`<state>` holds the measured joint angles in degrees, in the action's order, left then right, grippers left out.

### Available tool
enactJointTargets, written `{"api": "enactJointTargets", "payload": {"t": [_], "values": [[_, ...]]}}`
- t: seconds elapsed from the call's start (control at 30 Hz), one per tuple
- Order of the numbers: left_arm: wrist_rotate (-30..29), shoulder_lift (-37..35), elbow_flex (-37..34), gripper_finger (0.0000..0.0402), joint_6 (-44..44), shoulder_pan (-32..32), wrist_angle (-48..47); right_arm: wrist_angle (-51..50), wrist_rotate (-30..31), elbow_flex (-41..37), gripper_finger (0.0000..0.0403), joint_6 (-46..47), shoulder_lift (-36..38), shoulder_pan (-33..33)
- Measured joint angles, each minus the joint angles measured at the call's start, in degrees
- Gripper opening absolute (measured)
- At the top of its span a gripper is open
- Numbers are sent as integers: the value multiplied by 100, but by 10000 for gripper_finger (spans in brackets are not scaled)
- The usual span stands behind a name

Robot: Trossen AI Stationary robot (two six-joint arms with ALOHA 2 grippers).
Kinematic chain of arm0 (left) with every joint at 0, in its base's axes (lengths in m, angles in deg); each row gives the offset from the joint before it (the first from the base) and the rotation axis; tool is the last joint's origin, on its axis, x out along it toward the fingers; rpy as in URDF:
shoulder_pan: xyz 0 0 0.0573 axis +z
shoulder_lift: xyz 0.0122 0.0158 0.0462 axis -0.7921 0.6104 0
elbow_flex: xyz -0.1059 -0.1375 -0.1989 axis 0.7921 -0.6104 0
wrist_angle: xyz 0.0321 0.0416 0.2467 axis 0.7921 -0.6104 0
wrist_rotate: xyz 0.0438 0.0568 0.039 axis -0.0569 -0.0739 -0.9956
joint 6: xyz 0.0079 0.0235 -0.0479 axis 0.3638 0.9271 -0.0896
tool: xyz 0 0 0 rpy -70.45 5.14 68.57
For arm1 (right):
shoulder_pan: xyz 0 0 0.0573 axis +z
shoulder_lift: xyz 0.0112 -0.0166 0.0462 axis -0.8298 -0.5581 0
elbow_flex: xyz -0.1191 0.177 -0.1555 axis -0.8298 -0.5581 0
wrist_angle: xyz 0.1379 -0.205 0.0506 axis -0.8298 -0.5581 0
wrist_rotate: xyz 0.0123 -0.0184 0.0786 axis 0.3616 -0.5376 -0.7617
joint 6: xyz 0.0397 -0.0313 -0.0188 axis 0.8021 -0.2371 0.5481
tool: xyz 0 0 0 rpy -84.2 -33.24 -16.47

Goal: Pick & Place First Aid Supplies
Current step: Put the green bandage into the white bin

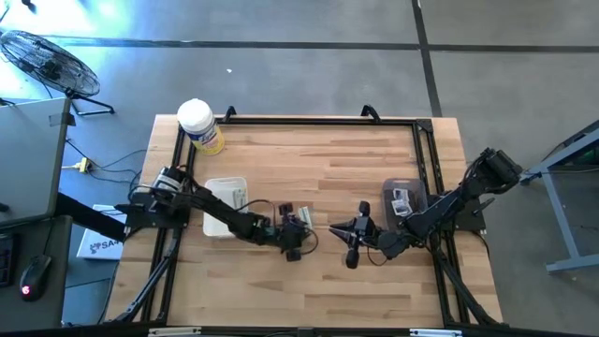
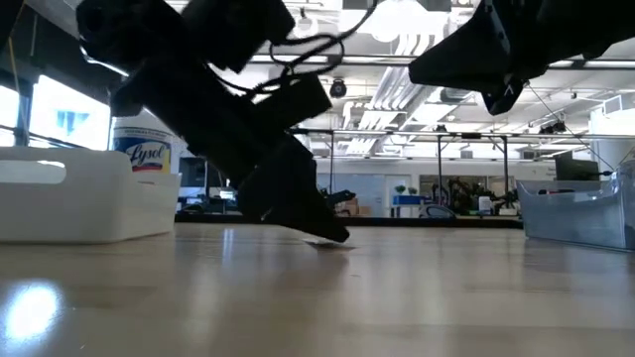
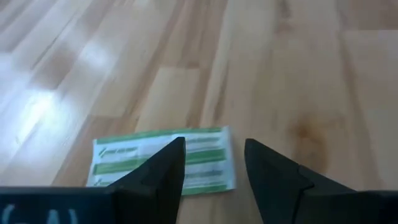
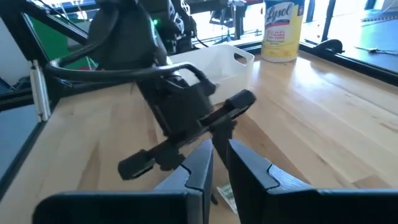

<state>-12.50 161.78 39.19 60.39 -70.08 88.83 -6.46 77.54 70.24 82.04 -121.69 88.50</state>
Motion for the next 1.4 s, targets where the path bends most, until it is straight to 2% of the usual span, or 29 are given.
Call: {"api": "enactJointTargets", "payload": {"t": [0.2, 0.33, 0.63, 0.83, 1.13, 1.4], "values": [[334, -11, 24, 160, -47, 169, -351, 19, 18, 0, 43, 20, 0, 0], [722, -33, 34, 142, -34, 245, -496, 18, 18, 0, 43, 20, 0, 0], [776, -26, 29, 107, 303, 237, -540, -8, 40, 0, 43, 22, 0, -2], [1159, -26, 24, 89, 354, 304, -557, -24, 40, 0, 43, 42, 0, 0], [2102, -29, 16, 7, 113, 657, -546, -24, -17, 0, 43, 44, 0, -1], [2194, -445, -30, 2, 524, 683, -841, -34, -89, 0, 43, 114, 0, -2]]}}
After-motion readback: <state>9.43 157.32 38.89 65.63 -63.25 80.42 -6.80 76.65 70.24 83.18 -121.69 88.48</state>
